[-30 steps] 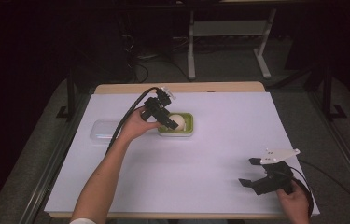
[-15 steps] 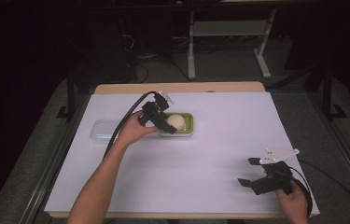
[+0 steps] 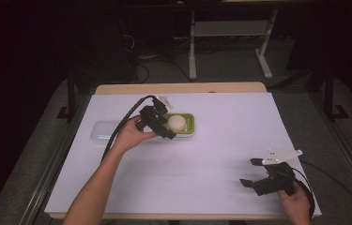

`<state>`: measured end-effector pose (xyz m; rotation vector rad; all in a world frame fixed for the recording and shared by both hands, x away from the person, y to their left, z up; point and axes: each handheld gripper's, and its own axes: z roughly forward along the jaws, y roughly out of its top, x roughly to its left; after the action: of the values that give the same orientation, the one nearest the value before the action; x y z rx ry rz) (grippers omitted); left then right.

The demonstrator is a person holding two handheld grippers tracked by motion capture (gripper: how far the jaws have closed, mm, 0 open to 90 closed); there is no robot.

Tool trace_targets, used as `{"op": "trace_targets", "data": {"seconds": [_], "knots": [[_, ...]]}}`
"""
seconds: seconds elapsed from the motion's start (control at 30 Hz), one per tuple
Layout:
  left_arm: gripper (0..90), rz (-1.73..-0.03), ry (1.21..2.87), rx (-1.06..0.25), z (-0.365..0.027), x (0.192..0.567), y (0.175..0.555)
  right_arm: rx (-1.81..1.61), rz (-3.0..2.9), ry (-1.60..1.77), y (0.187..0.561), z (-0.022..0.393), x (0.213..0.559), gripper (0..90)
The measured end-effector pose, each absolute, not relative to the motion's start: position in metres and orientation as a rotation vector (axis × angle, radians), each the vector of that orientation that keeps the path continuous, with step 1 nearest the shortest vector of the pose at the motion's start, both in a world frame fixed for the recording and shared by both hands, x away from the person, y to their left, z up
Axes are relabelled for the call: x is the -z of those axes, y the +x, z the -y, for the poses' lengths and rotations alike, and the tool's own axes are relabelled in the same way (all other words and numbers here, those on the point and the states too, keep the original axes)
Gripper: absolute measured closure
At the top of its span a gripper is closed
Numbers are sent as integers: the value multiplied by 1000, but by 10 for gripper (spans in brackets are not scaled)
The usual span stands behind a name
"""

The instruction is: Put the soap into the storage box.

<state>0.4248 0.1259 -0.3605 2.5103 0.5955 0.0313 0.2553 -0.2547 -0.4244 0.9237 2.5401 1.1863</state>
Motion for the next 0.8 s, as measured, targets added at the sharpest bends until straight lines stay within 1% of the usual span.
{"op": "trace_targets", "data": {"seconds": [0.17,0.2,0.37,0.8], "knots": [[213,-606,2499,-24,-132,359,419,-1181,-2543,924,256,252,425,136],[196,-611,2490,-20,-135,360,416,-1181,-2544,922,256,252,424,136],[197,-614,2486,-13,-140,361,410,-1174,-2553,924,256,252,425,136],[206,-582,2466,-51,-158,356,384,-1157,-2542,930,254,249,423,136]]}}
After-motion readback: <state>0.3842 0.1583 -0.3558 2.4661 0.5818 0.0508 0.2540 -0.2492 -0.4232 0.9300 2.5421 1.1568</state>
